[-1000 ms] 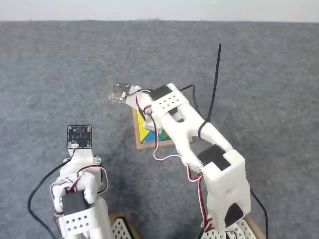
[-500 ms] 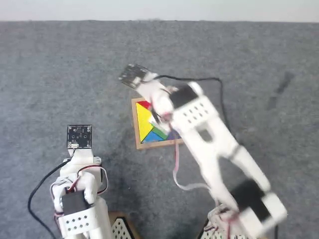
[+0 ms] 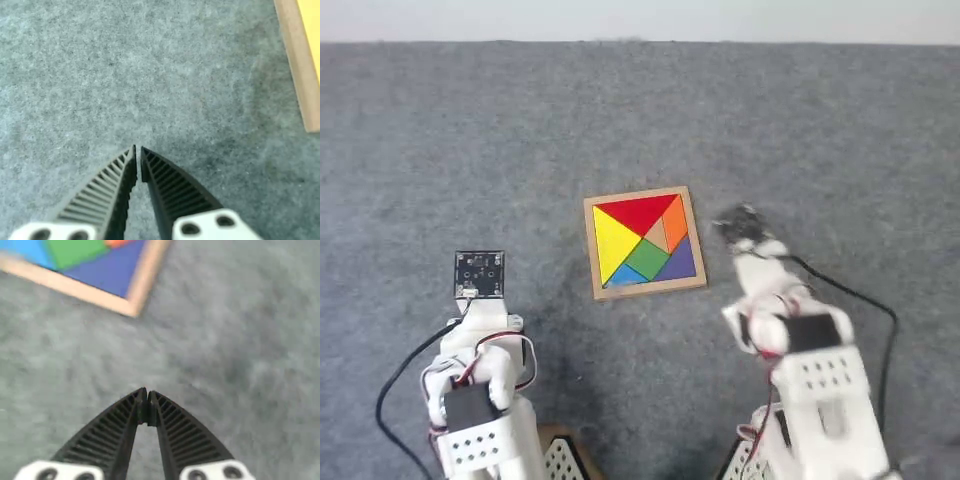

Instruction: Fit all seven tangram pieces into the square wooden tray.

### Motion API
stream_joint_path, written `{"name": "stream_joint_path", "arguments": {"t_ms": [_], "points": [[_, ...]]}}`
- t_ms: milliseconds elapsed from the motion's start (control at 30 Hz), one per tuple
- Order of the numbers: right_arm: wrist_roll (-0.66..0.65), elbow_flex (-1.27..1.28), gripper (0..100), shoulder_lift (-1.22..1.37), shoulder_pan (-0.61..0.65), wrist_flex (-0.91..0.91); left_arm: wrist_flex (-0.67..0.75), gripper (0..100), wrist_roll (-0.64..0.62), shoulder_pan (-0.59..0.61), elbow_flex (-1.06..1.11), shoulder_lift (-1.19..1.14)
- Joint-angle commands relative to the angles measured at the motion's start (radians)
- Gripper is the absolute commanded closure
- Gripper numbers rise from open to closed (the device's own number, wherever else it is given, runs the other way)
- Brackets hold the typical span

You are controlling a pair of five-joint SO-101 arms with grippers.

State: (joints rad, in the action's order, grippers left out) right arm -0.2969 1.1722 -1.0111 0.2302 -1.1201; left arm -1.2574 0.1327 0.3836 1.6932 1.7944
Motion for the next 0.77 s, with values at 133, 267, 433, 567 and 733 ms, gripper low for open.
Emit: {"name": "stream_joint_path", "arguments": {"t_ms": [133,267,433,567,733], "points": [[-0.086,0.288,99.1,-0.260,-0.255,0.079,-0.005,98,0.009,0.003,-0.008,0.018],[-0.086,0.407,99.0,-0.331,-0.332,0.163,-0.005,98,0.009,0.003,-0.008,0.018],[-0.086,0.477,99.0,-0.446,-0.401,0.173,-0.005,98,0.009,0.003,-0.008,0.018],[-0.086,0.519,99.0,-0.559,-0.420,0.165,-0.005,98,0.009,0.003,-0.008,0.018],[-0.091,0.519,99.0,-0.677,-0.420,0.022,-0.005,98,0.009,0.003,-0.008,0.018]]}}
